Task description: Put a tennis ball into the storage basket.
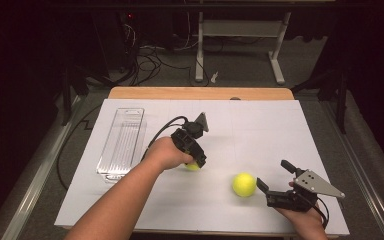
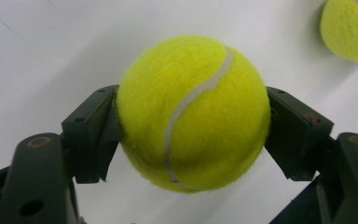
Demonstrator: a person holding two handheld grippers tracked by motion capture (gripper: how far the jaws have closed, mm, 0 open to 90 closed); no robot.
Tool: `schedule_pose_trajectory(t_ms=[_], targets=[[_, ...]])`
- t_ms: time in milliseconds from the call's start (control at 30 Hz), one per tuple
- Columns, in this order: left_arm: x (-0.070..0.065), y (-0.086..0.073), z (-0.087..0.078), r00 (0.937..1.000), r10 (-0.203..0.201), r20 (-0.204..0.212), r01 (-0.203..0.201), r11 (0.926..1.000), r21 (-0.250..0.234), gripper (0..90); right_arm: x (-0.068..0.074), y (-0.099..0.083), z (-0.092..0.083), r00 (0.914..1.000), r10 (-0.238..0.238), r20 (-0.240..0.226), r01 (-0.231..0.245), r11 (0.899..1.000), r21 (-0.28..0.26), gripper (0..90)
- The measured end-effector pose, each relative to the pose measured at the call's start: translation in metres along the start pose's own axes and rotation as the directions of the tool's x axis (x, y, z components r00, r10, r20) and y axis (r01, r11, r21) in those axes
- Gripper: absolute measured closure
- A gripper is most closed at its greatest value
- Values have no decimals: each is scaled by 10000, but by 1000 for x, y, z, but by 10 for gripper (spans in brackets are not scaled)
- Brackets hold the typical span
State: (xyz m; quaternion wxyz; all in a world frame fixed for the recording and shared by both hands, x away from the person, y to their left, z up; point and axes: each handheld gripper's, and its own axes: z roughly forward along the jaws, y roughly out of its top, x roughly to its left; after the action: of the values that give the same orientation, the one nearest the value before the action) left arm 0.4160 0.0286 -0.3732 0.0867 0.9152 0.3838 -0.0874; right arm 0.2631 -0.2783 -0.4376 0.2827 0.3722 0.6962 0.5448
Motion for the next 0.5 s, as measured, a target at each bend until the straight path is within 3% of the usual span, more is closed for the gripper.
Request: schedule_pose_trajectory(t_ms=[200, 500], targets=[[-2, -8, -8, 9998, 110, 137, -110, 9999, 10, 267, 0, 0, 0, 10000, -61, 2, 61, 10000, 1, 6], [-1, -20, -19, 9998, 184, 27, -184, 9998, 50, 266, 2, 0, 1, 9999, -106, -24, 106, 9999, 32, 6]])
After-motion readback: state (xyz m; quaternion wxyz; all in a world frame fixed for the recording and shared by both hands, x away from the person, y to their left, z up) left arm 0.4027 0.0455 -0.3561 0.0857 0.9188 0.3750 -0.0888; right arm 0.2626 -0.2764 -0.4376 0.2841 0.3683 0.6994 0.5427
